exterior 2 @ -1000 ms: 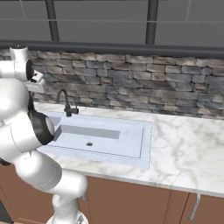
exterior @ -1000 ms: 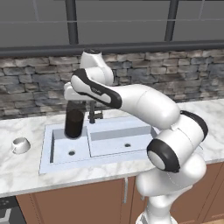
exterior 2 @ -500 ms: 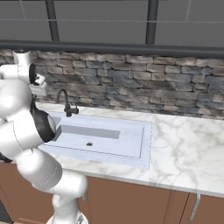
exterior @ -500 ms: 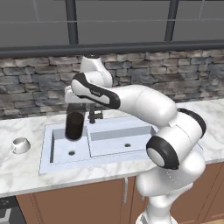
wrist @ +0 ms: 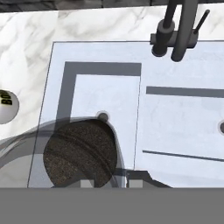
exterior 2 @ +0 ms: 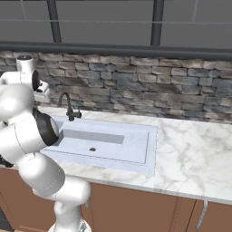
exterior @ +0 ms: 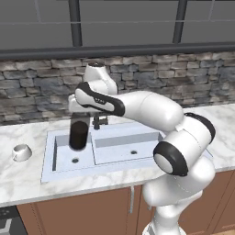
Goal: Place the jar in the left basin and the mug in the right basin of the sink.
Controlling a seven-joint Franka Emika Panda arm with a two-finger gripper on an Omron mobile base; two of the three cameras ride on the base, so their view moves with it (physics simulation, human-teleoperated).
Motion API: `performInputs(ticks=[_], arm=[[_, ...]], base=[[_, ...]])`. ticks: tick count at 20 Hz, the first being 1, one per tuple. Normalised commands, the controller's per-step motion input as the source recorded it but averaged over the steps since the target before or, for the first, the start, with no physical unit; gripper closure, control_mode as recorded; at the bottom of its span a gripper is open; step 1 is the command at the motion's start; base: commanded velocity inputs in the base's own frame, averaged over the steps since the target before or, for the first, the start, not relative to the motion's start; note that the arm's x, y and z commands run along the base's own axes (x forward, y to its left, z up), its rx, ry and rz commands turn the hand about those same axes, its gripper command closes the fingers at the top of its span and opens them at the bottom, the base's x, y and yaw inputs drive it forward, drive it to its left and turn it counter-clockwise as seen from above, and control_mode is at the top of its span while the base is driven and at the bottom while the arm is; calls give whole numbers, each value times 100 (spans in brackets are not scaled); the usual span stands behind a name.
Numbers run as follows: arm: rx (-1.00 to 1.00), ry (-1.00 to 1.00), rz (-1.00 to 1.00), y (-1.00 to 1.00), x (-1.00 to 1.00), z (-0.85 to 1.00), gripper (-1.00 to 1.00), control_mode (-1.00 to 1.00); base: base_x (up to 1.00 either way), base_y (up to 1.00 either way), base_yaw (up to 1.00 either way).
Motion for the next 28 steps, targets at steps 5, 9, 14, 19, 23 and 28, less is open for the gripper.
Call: performInputs(ticks=[5,9,14,19,23,28], arm=[[-1,0,0,0,5,-18,100,-100],[-1,0,0,0,4,-18,100,-100],[-1,0,0,0,4,-15,100,-100],[0,3,0,3,0,-8,100,-100],[0,3,0,3,0,-6,100,-100],[0,0,0,1,7,-9,100,-100]], base=[[0,0,0],[0,0,0],[0,0,0],[0,0,0],[0,0,0],[0,0,0]])
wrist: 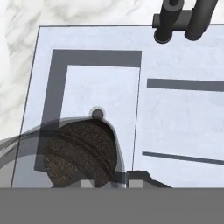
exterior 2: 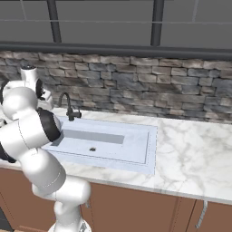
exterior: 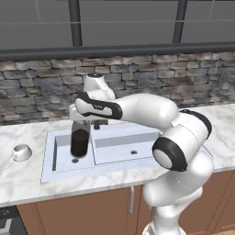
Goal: Place the jar in the left basin and the mug in the right basin of the sink.
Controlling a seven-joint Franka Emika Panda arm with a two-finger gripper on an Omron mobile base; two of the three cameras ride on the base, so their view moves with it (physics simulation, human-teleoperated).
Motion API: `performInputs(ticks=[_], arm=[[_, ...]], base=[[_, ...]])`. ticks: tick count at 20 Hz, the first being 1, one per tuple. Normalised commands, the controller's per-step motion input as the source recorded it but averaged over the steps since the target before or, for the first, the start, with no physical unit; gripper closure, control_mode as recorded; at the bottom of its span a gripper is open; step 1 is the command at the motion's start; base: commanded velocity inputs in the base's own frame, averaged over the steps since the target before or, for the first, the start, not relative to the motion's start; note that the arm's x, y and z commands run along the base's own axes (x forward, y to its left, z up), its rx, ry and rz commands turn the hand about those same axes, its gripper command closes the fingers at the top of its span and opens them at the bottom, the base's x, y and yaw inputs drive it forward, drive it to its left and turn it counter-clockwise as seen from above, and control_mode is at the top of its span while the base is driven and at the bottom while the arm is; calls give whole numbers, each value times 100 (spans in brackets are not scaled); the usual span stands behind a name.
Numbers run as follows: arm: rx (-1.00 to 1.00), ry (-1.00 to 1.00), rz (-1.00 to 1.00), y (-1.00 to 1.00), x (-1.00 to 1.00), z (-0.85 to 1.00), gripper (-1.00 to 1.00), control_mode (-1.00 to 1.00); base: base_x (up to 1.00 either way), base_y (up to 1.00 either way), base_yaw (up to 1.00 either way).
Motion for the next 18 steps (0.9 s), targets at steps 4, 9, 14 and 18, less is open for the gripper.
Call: performInputs(ticks=[4,9,14,18], arm=[[0,0,0,0,6,-13,100,-100],[-1,0,0,1,5,-15,100,-100],[-1,0,0,2,7,-14,100,-100],[0,0,0,2,8,-10,100,-100]], base=[[0,0,0],[0,0,0],[0,0,0],[0,0,0]])
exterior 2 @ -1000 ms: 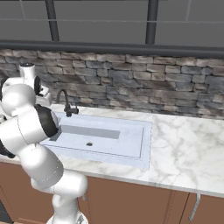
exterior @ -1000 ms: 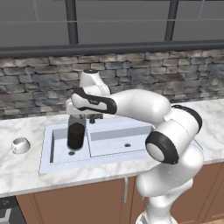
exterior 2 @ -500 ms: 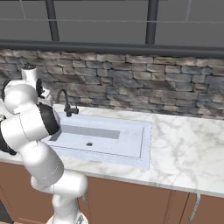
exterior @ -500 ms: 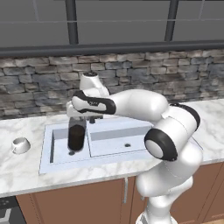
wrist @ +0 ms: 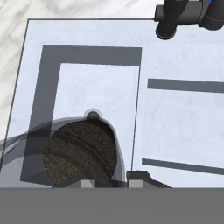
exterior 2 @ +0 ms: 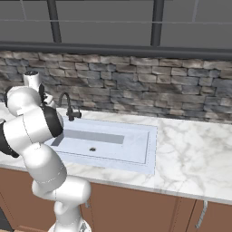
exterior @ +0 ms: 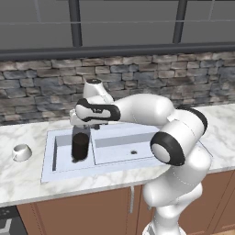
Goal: Place the jar in the left basin and the mug in the right basin of the sink.
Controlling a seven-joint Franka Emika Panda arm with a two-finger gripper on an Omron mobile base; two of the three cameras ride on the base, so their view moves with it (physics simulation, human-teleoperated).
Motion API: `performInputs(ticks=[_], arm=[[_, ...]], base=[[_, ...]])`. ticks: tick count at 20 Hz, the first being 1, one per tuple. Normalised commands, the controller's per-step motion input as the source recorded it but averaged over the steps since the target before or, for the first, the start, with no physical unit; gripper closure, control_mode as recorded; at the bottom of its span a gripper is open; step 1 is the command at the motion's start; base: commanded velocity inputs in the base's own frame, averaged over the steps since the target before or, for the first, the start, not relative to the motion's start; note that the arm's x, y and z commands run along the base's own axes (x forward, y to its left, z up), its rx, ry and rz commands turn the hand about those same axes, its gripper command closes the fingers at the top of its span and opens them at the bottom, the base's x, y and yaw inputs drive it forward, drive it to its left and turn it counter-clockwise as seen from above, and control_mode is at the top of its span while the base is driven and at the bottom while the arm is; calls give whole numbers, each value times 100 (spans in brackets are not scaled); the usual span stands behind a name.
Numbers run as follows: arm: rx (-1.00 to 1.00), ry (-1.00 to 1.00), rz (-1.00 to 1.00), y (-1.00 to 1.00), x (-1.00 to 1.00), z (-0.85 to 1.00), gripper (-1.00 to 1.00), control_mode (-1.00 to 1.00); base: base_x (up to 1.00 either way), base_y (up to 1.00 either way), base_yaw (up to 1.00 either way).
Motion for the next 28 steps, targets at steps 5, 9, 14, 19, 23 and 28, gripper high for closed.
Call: performInputs(ticks=[5,9,14,19,23,28], arm=[[0,1,0,3,6,-9,100,-100],[-1,1,0,4,2,-12,100,-100],[-2,2,0,7,3,-12,100,-100],[0,1,0,3,2,-10,100,-100],[0,1,0,3,3,-9,100,-100],[0,2,0,2,3,-8,100,-100]], base=[[0,0,0],[0,0,0],[0,0,0],[0,0,0],[0,0,0],[0,0,0]])
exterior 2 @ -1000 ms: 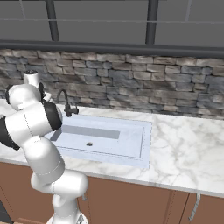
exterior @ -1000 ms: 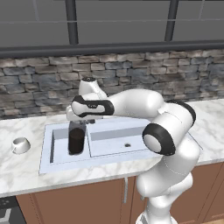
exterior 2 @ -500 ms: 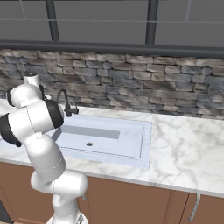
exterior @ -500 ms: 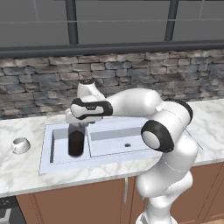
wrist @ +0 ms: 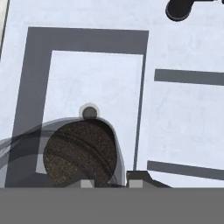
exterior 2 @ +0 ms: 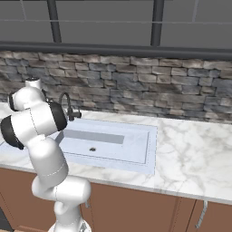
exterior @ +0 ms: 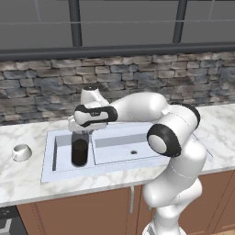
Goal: Place the jar in the left basin and the mug in the right basin of the sink.
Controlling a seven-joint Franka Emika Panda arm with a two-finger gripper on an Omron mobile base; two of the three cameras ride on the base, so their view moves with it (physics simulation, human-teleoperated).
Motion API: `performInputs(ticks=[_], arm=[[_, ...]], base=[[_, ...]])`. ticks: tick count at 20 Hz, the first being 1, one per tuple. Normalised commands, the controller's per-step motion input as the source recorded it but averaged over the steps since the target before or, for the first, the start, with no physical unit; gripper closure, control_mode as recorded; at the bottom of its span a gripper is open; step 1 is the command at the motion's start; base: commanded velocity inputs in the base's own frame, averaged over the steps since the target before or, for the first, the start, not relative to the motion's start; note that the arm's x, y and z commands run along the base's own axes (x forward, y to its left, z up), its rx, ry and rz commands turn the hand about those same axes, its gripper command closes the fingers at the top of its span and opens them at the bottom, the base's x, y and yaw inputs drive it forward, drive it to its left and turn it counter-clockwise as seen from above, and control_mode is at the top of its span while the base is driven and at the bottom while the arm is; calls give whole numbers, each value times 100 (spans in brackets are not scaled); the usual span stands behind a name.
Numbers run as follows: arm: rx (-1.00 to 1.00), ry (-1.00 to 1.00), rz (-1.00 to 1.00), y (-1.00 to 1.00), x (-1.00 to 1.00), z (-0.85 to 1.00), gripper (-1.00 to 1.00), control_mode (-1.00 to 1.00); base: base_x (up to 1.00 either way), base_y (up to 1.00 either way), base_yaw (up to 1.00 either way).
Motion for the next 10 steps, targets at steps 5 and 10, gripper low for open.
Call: performInputs(ticks=[5,10], arm=[[0,2,0,3,2,-10,100,-100],[0,2,0,3,0,-9,100,-100]], base=[[0,0,0],[0,0,0]])
